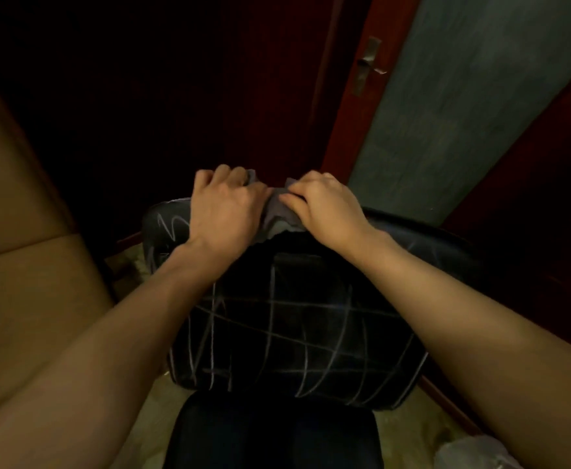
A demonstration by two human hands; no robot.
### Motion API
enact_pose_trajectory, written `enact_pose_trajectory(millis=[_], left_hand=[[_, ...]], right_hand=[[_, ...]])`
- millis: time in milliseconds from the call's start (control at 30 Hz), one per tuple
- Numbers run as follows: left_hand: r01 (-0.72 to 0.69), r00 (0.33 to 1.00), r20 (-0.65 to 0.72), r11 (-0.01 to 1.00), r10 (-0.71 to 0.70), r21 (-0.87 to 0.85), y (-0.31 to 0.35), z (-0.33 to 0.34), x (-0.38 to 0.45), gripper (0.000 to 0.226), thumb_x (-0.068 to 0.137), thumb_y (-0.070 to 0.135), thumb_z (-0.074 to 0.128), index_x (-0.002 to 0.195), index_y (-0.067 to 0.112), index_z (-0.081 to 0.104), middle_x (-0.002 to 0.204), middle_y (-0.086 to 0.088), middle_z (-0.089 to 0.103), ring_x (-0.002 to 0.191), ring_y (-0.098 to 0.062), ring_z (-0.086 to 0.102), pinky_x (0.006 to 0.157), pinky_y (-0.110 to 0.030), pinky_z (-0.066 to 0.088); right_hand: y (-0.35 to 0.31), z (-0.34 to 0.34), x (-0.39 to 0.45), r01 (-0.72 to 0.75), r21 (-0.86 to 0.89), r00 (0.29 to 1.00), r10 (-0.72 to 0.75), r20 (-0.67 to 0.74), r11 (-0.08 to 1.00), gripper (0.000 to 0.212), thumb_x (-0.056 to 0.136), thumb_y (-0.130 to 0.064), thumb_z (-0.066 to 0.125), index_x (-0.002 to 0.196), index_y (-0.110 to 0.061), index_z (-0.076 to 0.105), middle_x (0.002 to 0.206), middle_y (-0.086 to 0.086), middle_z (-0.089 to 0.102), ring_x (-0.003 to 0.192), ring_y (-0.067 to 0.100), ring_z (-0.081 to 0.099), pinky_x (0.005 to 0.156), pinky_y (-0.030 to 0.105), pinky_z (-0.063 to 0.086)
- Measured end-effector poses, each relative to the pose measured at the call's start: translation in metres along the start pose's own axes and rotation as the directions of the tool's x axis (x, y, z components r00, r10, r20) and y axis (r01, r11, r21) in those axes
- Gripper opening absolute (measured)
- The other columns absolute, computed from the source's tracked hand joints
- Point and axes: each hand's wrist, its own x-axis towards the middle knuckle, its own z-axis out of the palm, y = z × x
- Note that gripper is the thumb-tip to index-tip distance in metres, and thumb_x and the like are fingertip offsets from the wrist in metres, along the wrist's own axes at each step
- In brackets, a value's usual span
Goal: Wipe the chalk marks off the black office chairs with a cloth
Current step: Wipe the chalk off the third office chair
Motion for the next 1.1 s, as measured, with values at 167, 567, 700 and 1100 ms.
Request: enact_pose_trajectory(millis=[167,567,700,1100], left_hand=[[0.159,0.987,-0.013,0.987,-0.16,-0.02,-0.048,-0.021,-0.04,0.044,0.101,0.034,0.037,0.095,0.013,0.076,0.082,-0.012,0.062,0.081,-0.035,0.057,0.074,-0.044,0.039],[0.307,0.952,-0.021,0.948,-0.306,0.082,-0.096,-0.053,-0.087,0.032,0.095,0.033,0.048,0.091,0.021,0.078,0.08,-0.009,0.065,0.08,-0.035,0.06,0.072,-0.04,0.04],[0.535,0.845,0.009,0.845,-0.535,0.003,-0.13,-0.057,-0.123,0.03,0.101,0.028,0.05,0.095,0.014,0.077,0.081,-0.016,0.062,0.082,-0.041,0.059,0.068,-0.044,0.04],[0.425,0.904,-0.018,0.903,-0.427,-0.061,-0.036,-0.043,-0.049,0.024,0.1,0.021,0.058,0.093,0.008,0.077,0.079,-0.019,0.059,0.077,-0.041,0.056,0.067,-0.041,0.033]], right_hand=[[-0.063,0.017,0.016,0.079,0.042,0.996,-0.081,0.036,0.996,0.037,0.104,-0.036,0.046,0.129,-0.016,0.065,0.121,0.01,0.061,0.11,0.031,0.051,0.094,0.038,0.041],[-0.14,0.022,0.025,0.212,0.001,0.97,-0.211,0.125,0.977,0.038,0.103,-0.04,0.047,0.124,-0.015,0.067,0.122,0.01,0.06,0.112,0.031,0.051,0.095,0.039,0.043],[-0.2,0.045,0.036,0.302,0.023,0.943,-0.302,0.142,0.953,0.039,0.105,-0.038,0.042,0.124,-0.015,0.066,0.122,0.008,0.06,0.114,0.03,0.051,0.094,0.037,0.041],[-0.08,0.016,0.022,0.292,0.056,0.956,-0.29,-0.04,0.955,0.032,0.104,-0.028,0.049,0.112,-0.003,0.069,0.105,0.014,0.063,0.097,0.034,0.054,0.077,0.039,0.044]])
